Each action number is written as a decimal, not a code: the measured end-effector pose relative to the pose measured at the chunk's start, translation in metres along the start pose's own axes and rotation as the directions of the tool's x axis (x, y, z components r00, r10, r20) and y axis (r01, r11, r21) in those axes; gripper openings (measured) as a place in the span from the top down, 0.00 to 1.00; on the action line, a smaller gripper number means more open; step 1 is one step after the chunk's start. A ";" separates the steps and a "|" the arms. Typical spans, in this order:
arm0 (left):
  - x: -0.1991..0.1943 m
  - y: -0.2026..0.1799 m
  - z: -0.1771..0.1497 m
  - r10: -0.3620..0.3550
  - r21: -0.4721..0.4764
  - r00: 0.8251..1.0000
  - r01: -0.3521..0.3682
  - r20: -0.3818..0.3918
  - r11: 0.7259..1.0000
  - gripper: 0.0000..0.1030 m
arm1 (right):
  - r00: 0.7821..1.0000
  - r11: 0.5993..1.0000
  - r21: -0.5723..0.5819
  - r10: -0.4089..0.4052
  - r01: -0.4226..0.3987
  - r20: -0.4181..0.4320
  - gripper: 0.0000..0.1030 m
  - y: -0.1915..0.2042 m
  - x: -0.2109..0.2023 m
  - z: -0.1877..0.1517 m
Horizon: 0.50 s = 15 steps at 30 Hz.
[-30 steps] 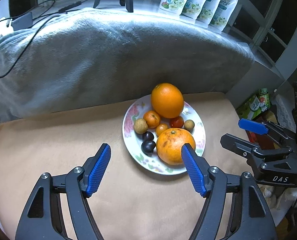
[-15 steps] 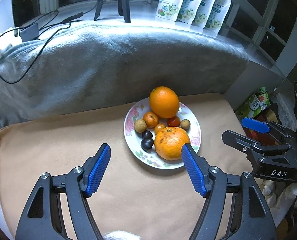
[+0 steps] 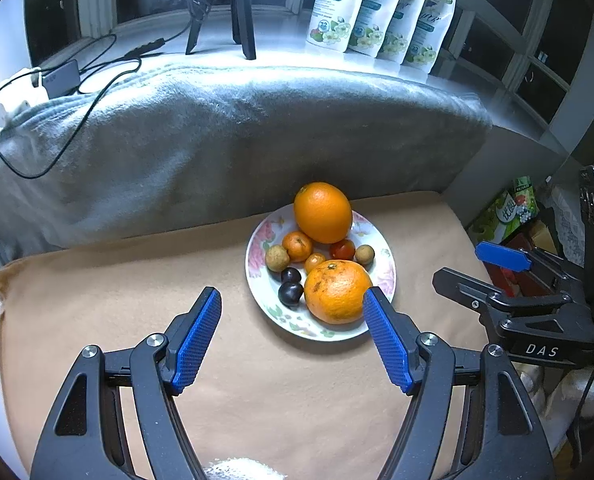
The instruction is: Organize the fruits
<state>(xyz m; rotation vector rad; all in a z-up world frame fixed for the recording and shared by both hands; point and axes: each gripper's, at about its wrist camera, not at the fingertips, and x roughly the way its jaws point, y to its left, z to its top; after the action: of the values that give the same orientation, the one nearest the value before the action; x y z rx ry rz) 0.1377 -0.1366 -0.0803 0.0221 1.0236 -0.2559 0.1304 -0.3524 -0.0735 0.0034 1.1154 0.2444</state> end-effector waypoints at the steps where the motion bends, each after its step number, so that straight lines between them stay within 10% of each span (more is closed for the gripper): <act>1: -0.001 0.000 0.000 0.001 0.003 1.000 -0.001 0.001 1.000 0.29 | 1.000 1.000 0.000 0.000 0.000 -0.001 0.14 0.000 0.000 0.000; 15: -0.007 -0.001 -0.003 0.007 0.007 1.000 -0.007 0.021 1.000 0.29 | 1.000 1.000 0.007 -0.006 0.006 -0.004 0.14 -0.002 -0.002 -0.007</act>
<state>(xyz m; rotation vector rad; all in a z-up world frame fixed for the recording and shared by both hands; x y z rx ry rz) 0.1313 -0.1362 -0.0756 0.0295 1.0015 -0.2530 0.1236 -0.3554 -0.0747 0.0061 1.1204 0.2352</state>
